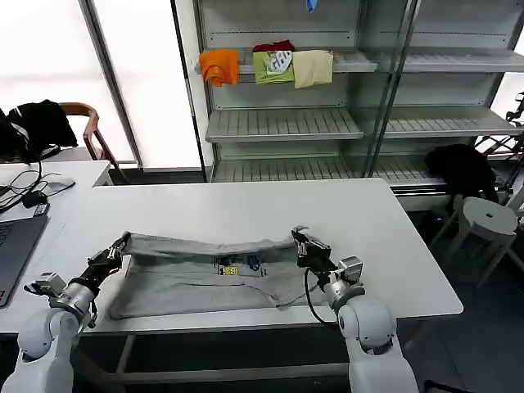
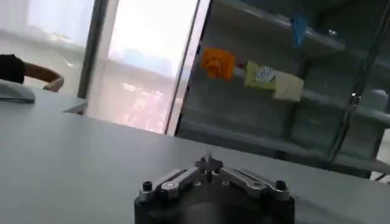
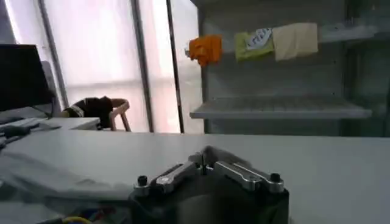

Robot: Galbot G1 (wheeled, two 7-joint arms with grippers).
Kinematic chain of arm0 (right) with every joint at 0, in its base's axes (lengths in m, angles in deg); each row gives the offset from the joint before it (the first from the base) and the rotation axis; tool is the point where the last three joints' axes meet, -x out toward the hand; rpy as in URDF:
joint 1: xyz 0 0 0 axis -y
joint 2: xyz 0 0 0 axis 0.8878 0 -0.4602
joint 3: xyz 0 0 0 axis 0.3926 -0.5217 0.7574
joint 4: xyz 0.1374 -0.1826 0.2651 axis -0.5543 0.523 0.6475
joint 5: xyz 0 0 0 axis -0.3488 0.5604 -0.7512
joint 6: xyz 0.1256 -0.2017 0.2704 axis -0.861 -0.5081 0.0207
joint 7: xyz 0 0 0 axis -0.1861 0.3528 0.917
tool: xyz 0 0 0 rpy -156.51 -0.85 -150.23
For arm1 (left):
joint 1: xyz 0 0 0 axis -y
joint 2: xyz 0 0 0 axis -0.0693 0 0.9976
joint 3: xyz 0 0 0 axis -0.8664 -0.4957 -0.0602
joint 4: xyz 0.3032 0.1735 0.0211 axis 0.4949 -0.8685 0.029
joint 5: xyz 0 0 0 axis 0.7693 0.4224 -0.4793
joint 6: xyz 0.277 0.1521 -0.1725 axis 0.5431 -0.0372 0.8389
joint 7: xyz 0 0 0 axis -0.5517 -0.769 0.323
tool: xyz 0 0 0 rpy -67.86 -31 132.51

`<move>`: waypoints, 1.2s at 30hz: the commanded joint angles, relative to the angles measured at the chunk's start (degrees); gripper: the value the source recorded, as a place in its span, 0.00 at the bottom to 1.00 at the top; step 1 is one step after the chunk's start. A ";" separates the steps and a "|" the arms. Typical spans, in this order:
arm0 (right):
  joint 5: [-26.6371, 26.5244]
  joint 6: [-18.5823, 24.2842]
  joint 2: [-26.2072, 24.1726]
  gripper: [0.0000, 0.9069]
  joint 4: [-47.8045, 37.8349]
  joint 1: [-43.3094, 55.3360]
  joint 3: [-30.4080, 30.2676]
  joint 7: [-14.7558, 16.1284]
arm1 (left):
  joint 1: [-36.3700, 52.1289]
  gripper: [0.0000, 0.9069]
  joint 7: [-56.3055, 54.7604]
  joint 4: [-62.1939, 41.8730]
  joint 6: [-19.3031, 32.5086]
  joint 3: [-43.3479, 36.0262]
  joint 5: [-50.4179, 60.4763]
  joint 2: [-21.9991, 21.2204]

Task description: Fold and organize the clothes.

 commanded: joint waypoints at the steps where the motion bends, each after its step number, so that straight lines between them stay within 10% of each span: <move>1: -0.70 -0.18 -0.68 0.00 2.22 -3.47 0.84 0.28 | -1.45 0.00 3.11 -0.03 0.63 0.20 0.19 0.05; 16: 3.82 0.62 -1.97 0.00 3.14 -6.92 1.13 1.68 | -2.35 0.01 4.64 0.53 1.21 0.26 2.32 -0.34; 18: 5.30 0.65 -1.88 1.00 2.82 -7.02 0.94 1.77 | -2.75 0.01 4.71 0.77 1.20 0.41 3.69 -0.37; 21: 10.96 2.53 -1.37 1.00 1.61 -7.20 0.39 0.66 | -3.32 0.02 4.53 1.35 0.94 0.73 6.02 -0.63; 23: 13.49 3.16 -1.15 1.00 1.10 -7.20 0.32 -0.53 | -3.79 1.00 4.08 1.97 0.75 1.01 6.83 -0.80; 36: 16.73 2.31 -4.15 1.00 4.30 -8.93 4.82 -4.63 | -7.03 1.00 0.63 6.42 -0.07 4.60 13.93 -0.96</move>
